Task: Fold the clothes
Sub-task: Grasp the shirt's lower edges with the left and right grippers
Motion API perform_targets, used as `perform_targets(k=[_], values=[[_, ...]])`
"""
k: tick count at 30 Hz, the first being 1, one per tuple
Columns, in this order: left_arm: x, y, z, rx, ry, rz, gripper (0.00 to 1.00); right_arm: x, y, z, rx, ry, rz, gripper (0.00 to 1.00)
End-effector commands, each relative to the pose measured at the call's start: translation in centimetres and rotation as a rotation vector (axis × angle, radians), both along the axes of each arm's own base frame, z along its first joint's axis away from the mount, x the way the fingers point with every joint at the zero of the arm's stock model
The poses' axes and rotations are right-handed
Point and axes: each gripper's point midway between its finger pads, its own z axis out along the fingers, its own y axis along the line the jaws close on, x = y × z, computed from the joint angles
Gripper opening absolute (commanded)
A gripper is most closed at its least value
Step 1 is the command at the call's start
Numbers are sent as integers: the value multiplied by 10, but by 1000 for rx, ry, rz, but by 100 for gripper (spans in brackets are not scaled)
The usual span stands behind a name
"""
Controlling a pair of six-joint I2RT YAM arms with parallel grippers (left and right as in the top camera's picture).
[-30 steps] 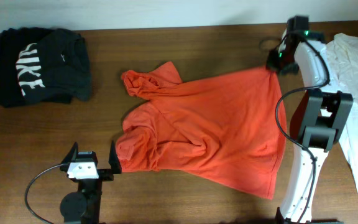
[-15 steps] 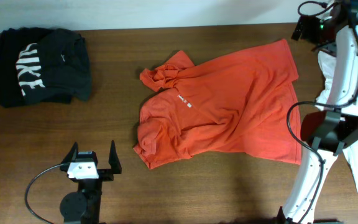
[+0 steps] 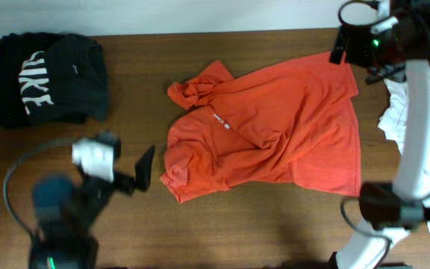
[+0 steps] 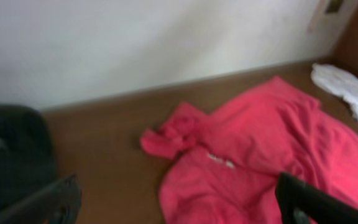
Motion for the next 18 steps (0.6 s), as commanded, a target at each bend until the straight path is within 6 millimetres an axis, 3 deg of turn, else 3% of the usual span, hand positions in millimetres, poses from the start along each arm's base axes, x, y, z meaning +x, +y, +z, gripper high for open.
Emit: perform_targets(k=[1, 3, 5, 6, 8, 10, 13, 14, 17, 18], values=[[45, -37, 8, -15, 260, -183, 99, -44, -15, 0, -75, 48, -78, 99], [65, -67, -2, -82, 353, -337, 99, -72, -32, -19, -120, 127, -173, 99], [76, -79, -48, -38, 529, -247, 100, -84, -55, -47, -123, 201, -245, 99], [68, -93, -81, 63, 630, -215, 99, -84, -74, -65, -98, 229, -309, 99], [49, -113, -125, 140, 804, -166, 99, -90, -103, -88, -29, 262, -408, 99], [37, -97, -156, 128, 975, 87, 99, -90, -124, -102, -12, 253, -471, 99], [11, -84, -172, 118, 1130, 232, 99, -82, -140, -112, -9, 226, -506, 99], [15, -79, -177, 131, 1111, 262, 99, -82, -140, -119, -4, 246, -505, 99], [5, -92, -194, 90, 1172, 202, 99, -75, -134, -136, 46, 269, -486, 99], [0, -89, -204, 113, 1199, 230, 77, -73, -135, -143, 49, 289, -486, 99]])
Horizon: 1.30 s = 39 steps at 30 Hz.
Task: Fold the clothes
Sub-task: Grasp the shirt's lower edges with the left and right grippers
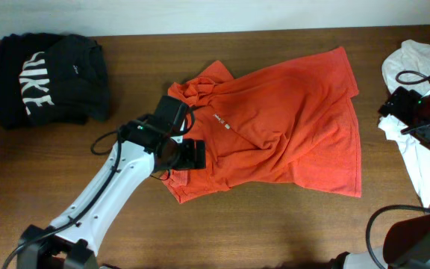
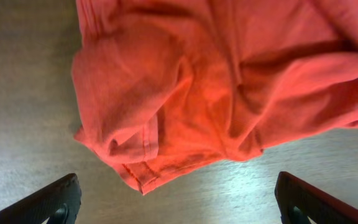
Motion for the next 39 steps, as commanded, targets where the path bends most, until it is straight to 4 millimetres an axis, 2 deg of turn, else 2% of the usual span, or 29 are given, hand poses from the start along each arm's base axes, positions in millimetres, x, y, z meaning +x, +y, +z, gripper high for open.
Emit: perform_targets(k=[1, 3, 4, 7, 11, 13, 14, 17, 19, 22, 23, 24, 26, 28, 29, 31, 33, 35, 38, 39], values=[[-18, 12, -31, 98, 107, 146, 71, 4, 0, -16, 40, 30, -13, 99], [-13, 25, -42, 196, 96, 206, 71, 6, 0, -21, 46, 39, -13, 99], [-15, 28, -54, 227, 125, 219, 70, 6, 0, -21, 46, 40, -13, 99], [-18, 22, -85, 265, 184, 195, 67, 8, -1, -21, 43, 32, -13, 99], [-21, 7, -92, 276, 166, 149, 64, 8, -1, -21, 43, 33, -12, 99], [-27, 12, -99, 311, 172, 142, 64, 5, 0, -21, 48, 43, -12, 99], [-26, 24, -102, 368, 148, 163, 64, 5, 0, -21, 49, 45, -13, 99], [-25, 34, -102, 421, 125, 171, 62, 3, 1, -22, 51, 51, -13, 99], [-21, 40, -101, 453, 100, 175, 49, 3, 1, -22, 52, 53, -13, 99], [-21, 40, -101, 452, 101, 175, 8, 1, 2, -22, 55, 59, -13, 99], [-21, 40, -99, 454, 103, 175, 0, 1, 2, -22, 56, 62, -13, 99], [-20, 42, -98, 455, 105, 180, 0, 0, 3, -22, 58, 66, -13, 99], [-10, 66, -82, 494, 108, 247, 0, -4, 7, -23, 75, 80, -10, 99], [7, 120, -61, 538, 93, 408, 1, -3, 15, -24, 110, 75, 2, 99], [8, 162, -52, 525, 108, 549, 1, -2, 22, -24, 112, 84, 23, 99], [-3, 217, -39, 511, 141, 733, 0, 5, 40, -24, 109, 87, 80, 99], [-19, 250, -27, 503, 163, 851, 1, 10, 57, -24, 104, 92, 134, 99], [-26, 265, -19, 488, 159, 913, 0, 6, 72, -26, 116, 123, 171, 99], [-26, 264, -16, 463, 153, 925, 1, -23, 129, -62, 172, 288, 316, 99], [-27, 264, -16, 463, 153, 925, 0, -32, 143, -68, 173, 314, 310, 99]])
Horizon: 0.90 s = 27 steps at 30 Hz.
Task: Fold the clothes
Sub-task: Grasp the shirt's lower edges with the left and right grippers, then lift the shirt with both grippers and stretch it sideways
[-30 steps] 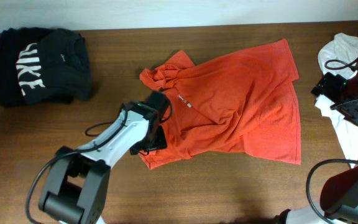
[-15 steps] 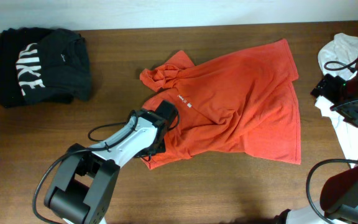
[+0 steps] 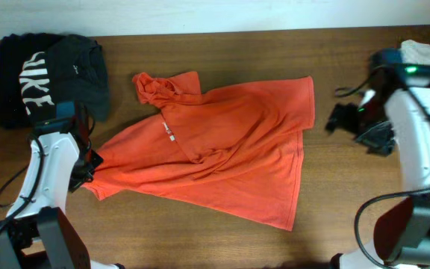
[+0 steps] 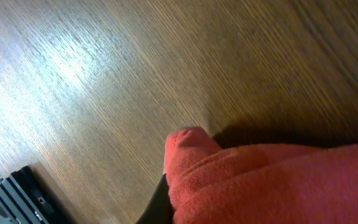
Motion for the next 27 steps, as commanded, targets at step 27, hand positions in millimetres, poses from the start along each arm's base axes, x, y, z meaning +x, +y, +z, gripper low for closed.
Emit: perform_targets(k=[27], values=[[9, -11, 3, -71, -58, 3, 0, -153, 122, -168, 72, 162, 72, 77]])
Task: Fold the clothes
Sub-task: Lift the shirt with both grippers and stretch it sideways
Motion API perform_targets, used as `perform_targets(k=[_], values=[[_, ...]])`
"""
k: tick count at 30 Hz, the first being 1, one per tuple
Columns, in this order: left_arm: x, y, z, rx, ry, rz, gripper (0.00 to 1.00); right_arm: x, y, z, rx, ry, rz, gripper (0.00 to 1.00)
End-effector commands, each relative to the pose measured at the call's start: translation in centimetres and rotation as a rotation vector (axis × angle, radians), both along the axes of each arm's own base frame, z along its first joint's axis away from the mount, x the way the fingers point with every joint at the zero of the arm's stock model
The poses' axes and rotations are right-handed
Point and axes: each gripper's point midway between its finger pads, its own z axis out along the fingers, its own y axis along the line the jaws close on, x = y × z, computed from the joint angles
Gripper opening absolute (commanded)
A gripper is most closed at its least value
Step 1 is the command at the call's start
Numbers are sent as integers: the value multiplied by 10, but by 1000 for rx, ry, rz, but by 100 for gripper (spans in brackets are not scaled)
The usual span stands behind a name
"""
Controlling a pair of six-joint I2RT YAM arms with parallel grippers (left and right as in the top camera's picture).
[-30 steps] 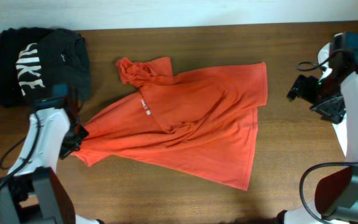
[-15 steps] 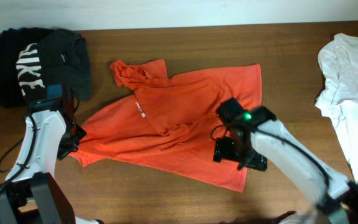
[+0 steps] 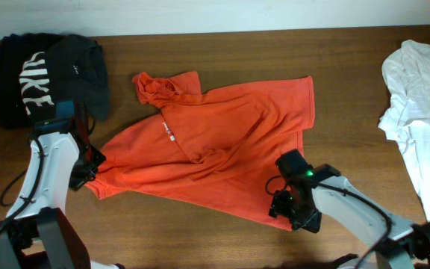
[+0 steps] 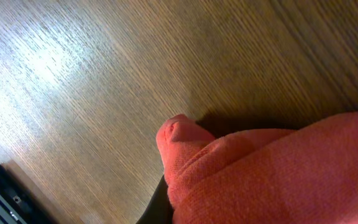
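The orange shirt (image 3: 222, 149) lies spread across the middle of the wooden table, collar toward the far left, still creased. My left gripper (image 3: 89, 166) is shut on the shirt's left corner. In the left wrist view that corner shows as a bunched orange fold (image 4: 229, 168) just over the wood, with one dark finger (image 4: 159, 202) showing under it. My right gripper (image 3: 285, 208) sits at the shirt's near right hem corner. Whether its jaws are closed on the cloth is hidden from above.
A pile of black clothes with white lettering (image 3: 47, 75) lies at the far left corner. A white garment (image 3: 416, 90) is heaped along the right edge. Bare table (image 3: 163, 232) runs along the near side.
My right arm has moved from beside the shirt's far right edge to its near right hem corner. The left gripper still holds the left corner, and the shirt lies as before.
The shirt first lay crumpled right of centre, my left gripper open to its left. Then the open left gripper hovered over its near left corner. Later the shirt lay further left and flatter, the left gripper shut on that corner. Now my right gripper is at the opposite hem.
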Motion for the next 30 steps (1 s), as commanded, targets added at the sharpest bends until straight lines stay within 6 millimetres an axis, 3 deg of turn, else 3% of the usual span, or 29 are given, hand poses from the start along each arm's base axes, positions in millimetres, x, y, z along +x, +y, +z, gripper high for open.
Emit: perform_targets(k=[1, 4, 5, 6, 8, 9, 10, 12, 13, 14, 15, 17, 18, 20, 22, 23, 27, 28, 30], values=[[3, 0, 7, 2, -26, 3, 0, -10, 2, -15, 6, 83, -22, 72], [3, 0, 7, 1, -22, -8, 0, -10, 4, -18, 13, 91, -24, 30], [3, 0, 7, 0, -21, -11, 0, -7, 4, -17, 13, 82, -28, 7], [2, 0, 7, -1, -17, -11, 0, 0, 6, -12, 20, 64, -32, 4], [1, -5, 18, 0, -16, -53, 0, 30, -9, 19, -39, 7, -39, 4], [5, -10, 33, 5, -40, -94, 1, 55, -30, 60, -107, -43, -43, 4], [14, -19, 63, 18, -102, -154, 0, 74, -38, 91, -109, -95, -29, 4], [32, -45, 141, 48, -297, -277, 1, 129, -55, 199, -73, -328, 35, 4], [38, -65, 210, 77, -454, -402, 0, 150, -63, 268, -71, -508, 50, 4], [34, -73, 255, 87, -549, -432, 0, 158, -68, 333, -76, -686, 62, 4], [25, -77, 293, 96, -632, -443, 0, 154, -70, 375, -85, -795, 78, 4], [1, -75, 368, 147, -821, -453, 1, 133, -71, 441, -94, -978, 96, 4], [-14, -73, 397, 162, -908, -449, 1, 126, -72, 465, -99, -1056, 104, 4], [-30, -72, 427, 176, -1012, -444, 1, 120, -76, 486, -123, -1131, 98, 4], [-18, -73, 430, 182, -1027, -445, 1, 131, -82, 492, -163, -1159, 76, 4], [-1, -75, 427, 185, -1015, -456, 0, 139, -83, 494, -168, -1174, 72, 4], [126, -85, 400, 213, -990, -487, 1, 238, -101, 482, -195, -1212, 23, 4], [178, -89, 400, 254, -1051, -517, 0, 284, -95, 467, -106, -1231, 69, 4], [223, -94, 396, 267, -1121, -507, 1, 331, -86, 454, 17, -1276, 126, 4]])
